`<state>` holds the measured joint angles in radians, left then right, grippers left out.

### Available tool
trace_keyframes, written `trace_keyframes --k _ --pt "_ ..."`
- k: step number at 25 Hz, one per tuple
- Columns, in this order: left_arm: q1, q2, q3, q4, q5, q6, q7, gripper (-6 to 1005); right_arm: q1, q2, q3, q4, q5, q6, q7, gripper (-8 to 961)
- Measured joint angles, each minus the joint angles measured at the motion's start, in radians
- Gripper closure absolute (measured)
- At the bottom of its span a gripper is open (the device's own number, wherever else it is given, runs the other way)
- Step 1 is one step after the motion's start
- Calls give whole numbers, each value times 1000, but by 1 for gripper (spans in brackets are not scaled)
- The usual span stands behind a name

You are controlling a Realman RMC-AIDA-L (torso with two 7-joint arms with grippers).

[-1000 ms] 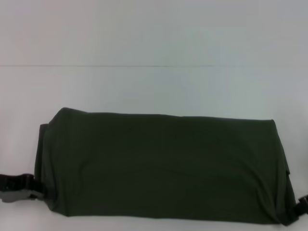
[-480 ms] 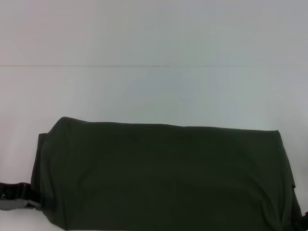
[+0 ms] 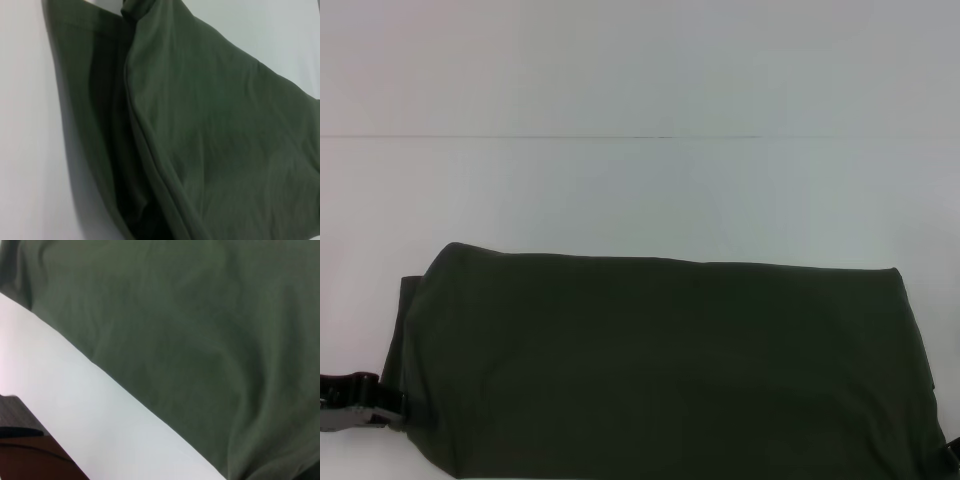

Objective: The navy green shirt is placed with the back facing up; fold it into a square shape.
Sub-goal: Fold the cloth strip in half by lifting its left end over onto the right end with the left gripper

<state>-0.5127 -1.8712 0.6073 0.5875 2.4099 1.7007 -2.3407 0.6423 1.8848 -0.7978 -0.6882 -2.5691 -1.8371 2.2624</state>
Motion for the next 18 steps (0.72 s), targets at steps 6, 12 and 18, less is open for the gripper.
trace_keyframes --k 6,12,18 --pt "2 0 -1 -1 1 -4 -4 946 -1 -18 166 -88 -80 -34 12 560" --pt "9 0 -34 0 14 -7 -14 854 -4 -20 318 -171 52 -71 -79 334" --pt "26 1 -117 1 15 -8 -22 544 20 35 293 -92 258 -60 -375 120"
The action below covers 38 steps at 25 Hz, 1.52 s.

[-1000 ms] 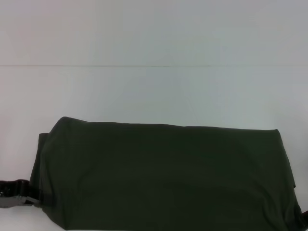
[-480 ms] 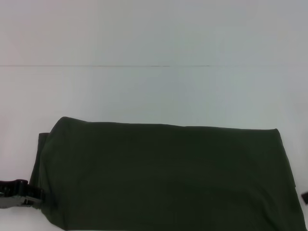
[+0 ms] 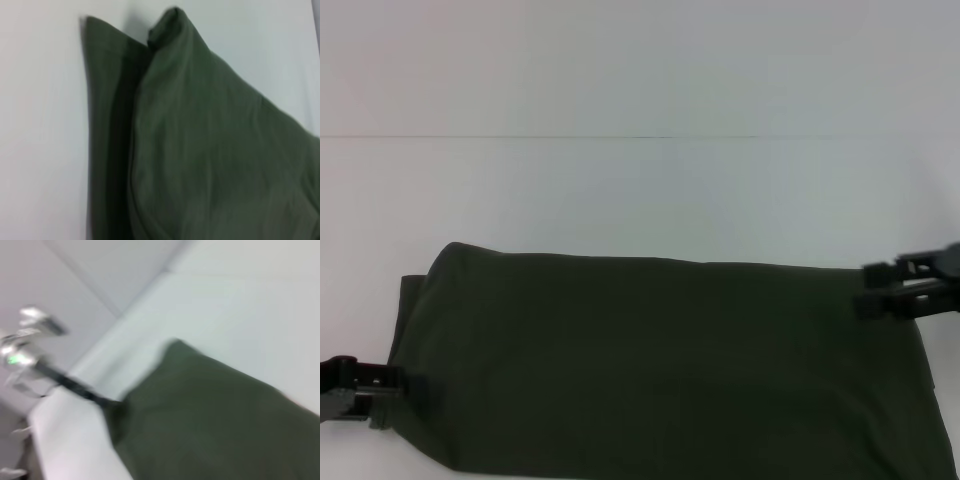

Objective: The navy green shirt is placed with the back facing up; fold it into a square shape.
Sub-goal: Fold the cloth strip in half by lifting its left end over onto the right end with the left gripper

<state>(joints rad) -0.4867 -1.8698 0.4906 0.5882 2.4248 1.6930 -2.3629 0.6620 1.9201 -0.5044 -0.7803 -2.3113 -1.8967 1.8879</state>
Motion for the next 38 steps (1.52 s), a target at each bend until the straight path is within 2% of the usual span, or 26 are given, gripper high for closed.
trace_keyframes --k 3,4,8,10,13,22,29,33,38 --pt "14 2 -18 14 6 -4 -15 444 17 51 -13 16 18 11 -175 94" --pt "19 2 -22 20 8 -6 -20 410 21 74 -27 19 18 27 -246 85" --pt "41 2 -76 46 10 -15 -36 391 19 159 -64 21 22 127 -437 67" --pt "49 5 -104 60 10 -15 -42 386 18 177 -93 68 46 192 -519 67" --pt "54 15 -139 74 10 -12 -47 387 22 175 -133 155 107 285 -599 66" --pt "36 26 -156 112 -1 9 -42 387 33 178 -263 252 198 447 -719 66" --pt "-33 5 -146 65 -2 27 -28 387 35 180 -341 271 245 497 -726 67" --pt "-59 -11 -133 12 7 -38 -18 386 32 179 -362 276 266 502 -734 67" --pt "-71 -13 -89 -54 9 -99 -41 386 29 180 -363 279 268 503 -735 67"
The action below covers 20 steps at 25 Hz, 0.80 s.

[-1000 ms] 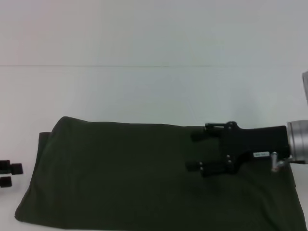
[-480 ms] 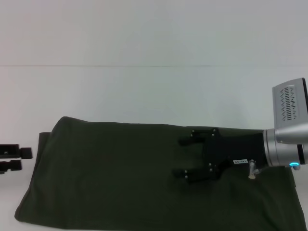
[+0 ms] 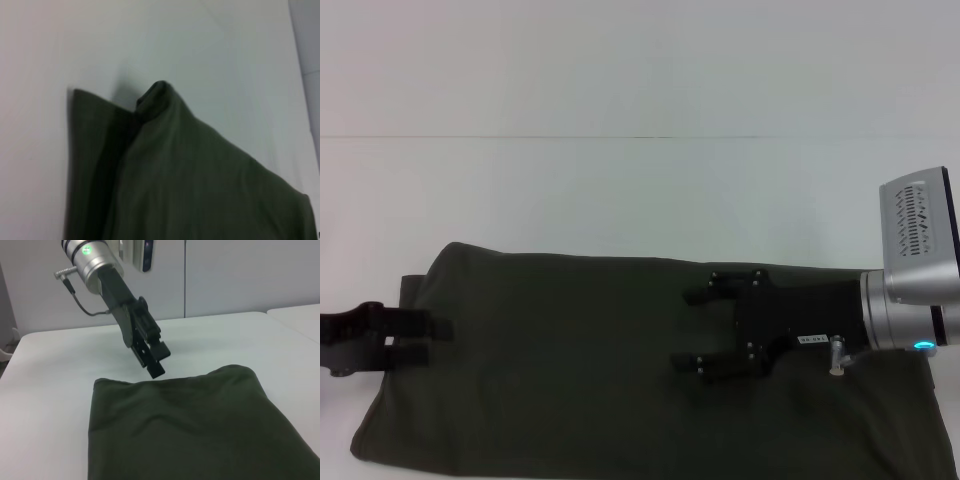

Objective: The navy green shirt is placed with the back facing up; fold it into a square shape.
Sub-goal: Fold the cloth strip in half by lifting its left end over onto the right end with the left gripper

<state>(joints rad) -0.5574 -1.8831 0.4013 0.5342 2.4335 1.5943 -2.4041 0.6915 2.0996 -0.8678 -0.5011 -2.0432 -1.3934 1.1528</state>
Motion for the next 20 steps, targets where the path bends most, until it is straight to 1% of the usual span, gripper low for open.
trace_keyframes --k 6,9,13,16,20 --pt "7 -16 20 -21 2 -110 -19 386 -1 0 0 1 0 1 0 66" --pt "18 -19 21 -23 5 -165 -36 386 0 0 0 1 0 1 -1 66" --pt "24 -20 21 -23 5 -185 -34 387 0 0 0 1 0 1 -1 66" --pt "24 -19 22 -17 6 -180 -32 387 1 0 0 -1 0 2 -1 66" --pt "25 -3 22 0 6 -169 -35 386 1 0 0 -6 0 2 -1 66"
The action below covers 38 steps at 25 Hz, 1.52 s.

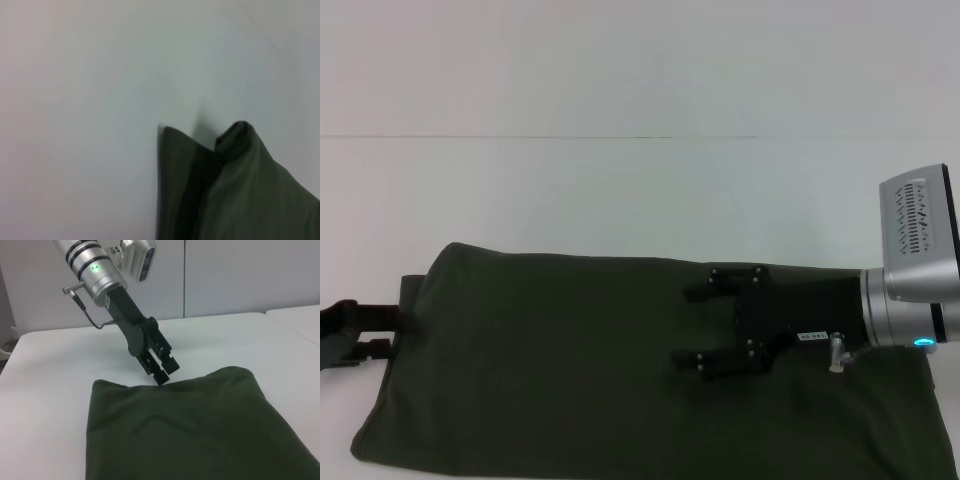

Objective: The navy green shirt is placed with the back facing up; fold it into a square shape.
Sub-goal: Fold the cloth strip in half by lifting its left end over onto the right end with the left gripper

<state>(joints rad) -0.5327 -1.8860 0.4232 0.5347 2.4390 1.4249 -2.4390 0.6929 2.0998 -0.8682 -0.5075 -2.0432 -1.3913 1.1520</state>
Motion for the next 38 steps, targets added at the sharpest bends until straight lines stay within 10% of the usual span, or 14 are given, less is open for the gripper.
trace_keyframes --k 38 --pt "3 -34 39 3 0 -58 -4 312 5 -2 0 6 -1 21 1 67"
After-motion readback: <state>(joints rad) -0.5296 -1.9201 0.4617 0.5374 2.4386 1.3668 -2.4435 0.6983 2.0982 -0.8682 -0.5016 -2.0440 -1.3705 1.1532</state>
